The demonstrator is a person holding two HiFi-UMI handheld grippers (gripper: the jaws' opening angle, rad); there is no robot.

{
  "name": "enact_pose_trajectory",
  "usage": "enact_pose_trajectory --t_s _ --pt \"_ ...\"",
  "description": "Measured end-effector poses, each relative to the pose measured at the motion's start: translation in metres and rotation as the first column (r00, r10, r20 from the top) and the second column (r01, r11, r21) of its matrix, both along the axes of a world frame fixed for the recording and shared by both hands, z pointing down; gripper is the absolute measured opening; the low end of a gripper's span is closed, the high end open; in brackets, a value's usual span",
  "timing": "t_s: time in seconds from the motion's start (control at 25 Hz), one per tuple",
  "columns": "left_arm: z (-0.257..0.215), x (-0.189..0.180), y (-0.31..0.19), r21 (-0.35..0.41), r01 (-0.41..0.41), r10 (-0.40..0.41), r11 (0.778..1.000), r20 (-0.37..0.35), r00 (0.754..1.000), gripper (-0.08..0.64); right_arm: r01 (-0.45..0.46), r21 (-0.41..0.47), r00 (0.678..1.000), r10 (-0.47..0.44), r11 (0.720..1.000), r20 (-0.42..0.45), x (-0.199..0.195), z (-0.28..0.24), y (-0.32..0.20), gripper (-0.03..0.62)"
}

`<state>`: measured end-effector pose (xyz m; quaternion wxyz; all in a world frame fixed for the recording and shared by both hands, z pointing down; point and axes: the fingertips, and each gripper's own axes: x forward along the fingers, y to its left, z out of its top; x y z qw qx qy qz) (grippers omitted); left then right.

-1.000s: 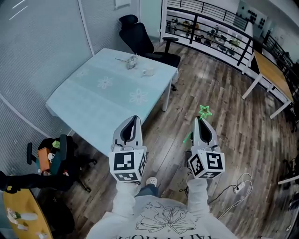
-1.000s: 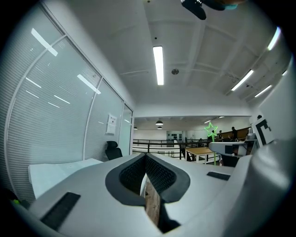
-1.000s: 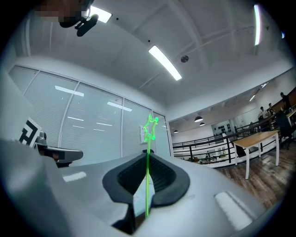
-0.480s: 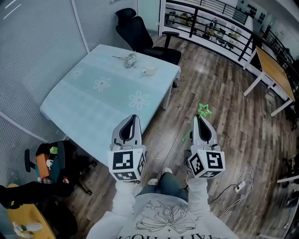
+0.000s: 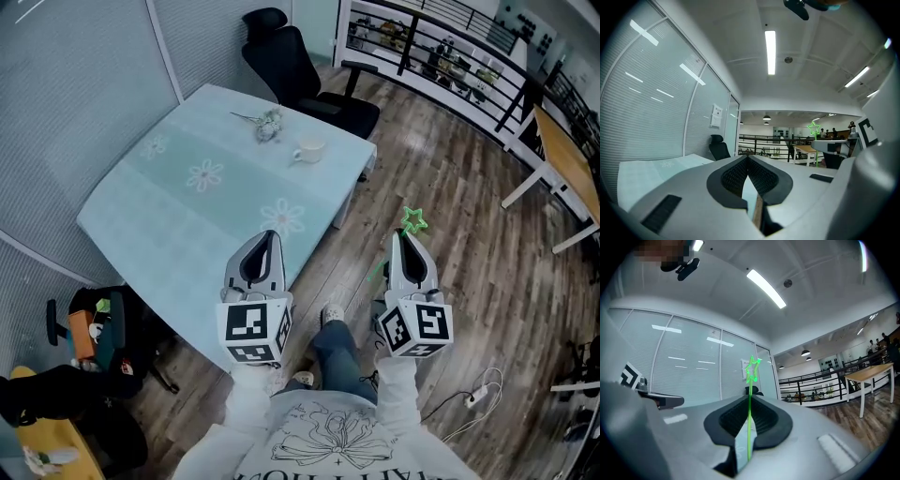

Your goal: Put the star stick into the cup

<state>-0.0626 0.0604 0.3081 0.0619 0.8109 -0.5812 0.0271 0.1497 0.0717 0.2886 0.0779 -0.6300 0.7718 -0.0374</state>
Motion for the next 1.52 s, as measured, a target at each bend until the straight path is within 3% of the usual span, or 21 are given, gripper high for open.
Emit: enact_pose_trajectory --t_s 0.72,1.16,1.52 --pt "-0.018 0.048 -0.219 0.022 0.156 -0.156 0.988 0.006 0.988 0.006 0.224 0.046 0.974 -0.225 0.974 0.01 0.033 -0.023 -0.253 0.023" --pt "0.005 0.047 -0.283 -0.025 0.211 -0.211 0.977 0.022 0.977 0.006 0.277 0.015 0.959 -0.277 0.961 0.054 0.033 0.0 -0.334 0.023" --pt "0.031 0.037 -0.339 -0.078 0.189 -0.188 0.979 0.021 0.982 0.006 0.289 -0.01 0.956 -0.288 0.957 0.064 0.013 0.021 -0.387 0.023"
